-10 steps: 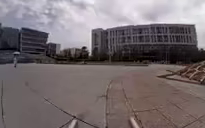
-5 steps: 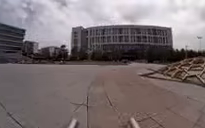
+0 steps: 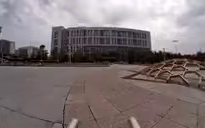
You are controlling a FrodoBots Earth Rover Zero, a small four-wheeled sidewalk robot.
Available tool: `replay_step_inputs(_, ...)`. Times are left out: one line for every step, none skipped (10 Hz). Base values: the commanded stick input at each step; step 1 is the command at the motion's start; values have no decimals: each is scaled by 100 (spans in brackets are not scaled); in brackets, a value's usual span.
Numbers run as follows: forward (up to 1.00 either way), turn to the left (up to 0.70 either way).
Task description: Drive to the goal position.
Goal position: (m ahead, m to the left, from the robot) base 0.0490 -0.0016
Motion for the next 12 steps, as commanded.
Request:
replay_step_inputs(70,-6)
replay_step_inputs(70,-2)
replay_step_inputs(70,0)
replay_step_inputs(70,0)
replay_step_inputs(70,0)
replay_step_inputs(70,0)
replay_step_inputs(70,0)
replay_step_inputs(70,0)
replay_step_inputs(70,0)
replay_step_inputs(70,0)
replay_step_inputs(70,0)
replay_step_inputs(70,0)
